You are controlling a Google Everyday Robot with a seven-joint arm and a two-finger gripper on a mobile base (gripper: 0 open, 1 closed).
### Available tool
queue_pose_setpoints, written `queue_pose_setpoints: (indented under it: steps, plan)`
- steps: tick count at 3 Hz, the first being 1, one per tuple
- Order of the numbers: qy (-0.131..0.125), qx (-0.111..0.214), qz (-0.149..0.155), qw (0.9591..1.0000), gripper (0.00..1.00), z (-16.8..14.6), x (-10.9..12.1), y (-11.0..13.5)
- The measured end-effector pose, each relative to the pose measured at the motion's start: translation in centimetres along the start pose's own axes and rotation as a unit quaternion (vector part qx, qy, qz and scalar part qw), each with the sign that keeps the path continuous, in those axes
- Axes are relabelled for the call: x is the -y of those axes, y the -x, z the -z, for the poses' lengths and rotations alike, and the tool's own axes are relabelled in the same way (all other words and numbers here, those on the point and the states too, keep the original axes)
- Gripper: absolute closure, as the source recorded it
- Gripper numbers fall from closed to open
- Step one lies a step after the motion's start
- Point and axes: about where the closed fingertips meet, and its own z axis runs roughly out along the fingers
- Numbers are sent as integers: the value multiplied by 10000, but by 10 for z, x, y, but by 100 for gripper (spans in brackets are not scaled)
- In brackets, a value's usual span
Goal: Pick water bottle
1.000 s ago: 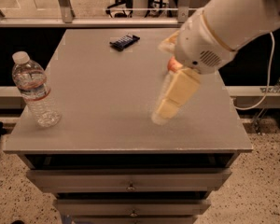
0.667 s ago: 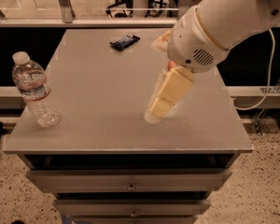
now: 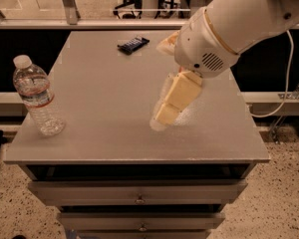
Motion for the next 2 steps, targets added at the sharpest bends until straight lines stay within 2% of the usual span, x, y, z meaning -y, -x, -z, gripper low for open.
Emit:
queue_pose_setpoints:
  steps: [1,2]
  plan:
    - [252,476,10,9985,0,-43,3,22]
    - [581,1281,34,9901,0,-112,9,64]
